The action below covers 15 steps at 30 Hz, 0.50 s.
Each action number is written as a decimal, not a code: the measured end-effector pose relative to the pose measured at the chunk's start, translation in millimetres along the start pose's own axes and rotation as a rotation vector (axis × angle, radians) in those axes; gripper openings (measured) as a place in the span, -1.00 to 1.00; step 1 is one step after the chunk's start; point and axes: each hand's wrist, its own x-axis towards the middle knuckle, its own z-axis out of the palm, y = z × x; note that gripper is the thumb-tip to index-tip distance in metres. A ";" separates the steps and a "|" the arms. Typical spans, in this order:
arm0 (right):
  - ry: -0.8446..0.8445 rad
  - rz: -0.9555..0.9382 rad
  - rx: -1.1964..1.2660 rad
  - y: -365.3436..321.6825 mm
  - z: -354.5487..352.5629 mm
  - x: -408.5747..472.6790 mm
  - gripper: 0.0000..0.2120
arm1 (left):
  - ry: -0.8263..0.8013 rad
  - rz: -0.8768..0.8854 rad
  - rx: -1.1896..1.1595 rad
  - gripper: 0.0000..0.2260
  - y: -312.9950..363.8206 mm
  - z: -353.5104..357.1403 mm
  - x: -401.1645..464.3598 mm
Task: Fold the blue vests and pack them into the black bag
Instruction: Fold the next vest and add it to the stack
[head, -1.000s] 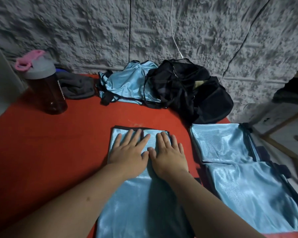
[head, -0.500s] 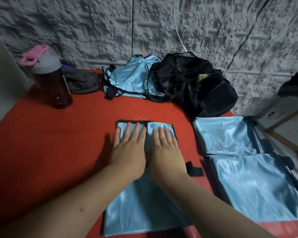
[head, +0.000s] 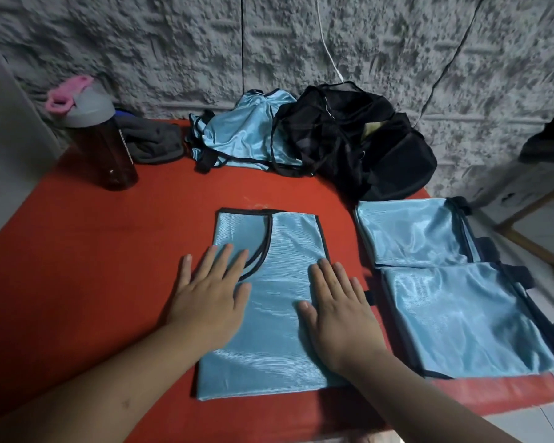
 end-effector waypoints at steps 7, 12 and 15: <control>0.054 -0.015 0.065 -1.5 -2.2 -4.1 -0.32 | 0.041 -0.025 0.042 -0.36 -29.6 -3.5 -11.5; 0.057 -0.016 0.070 -1.7 -1.3 -3.6 -0.32 | 0.087 0.052 -0.151 -0.36 -22.7 -13.8 -31.5; 0.059 -0.015 0.085 0.7 2.3 -0.9 -0.34 | 0.077 0.278 -0.063 -0.40 -15.4 -9.9 -50.9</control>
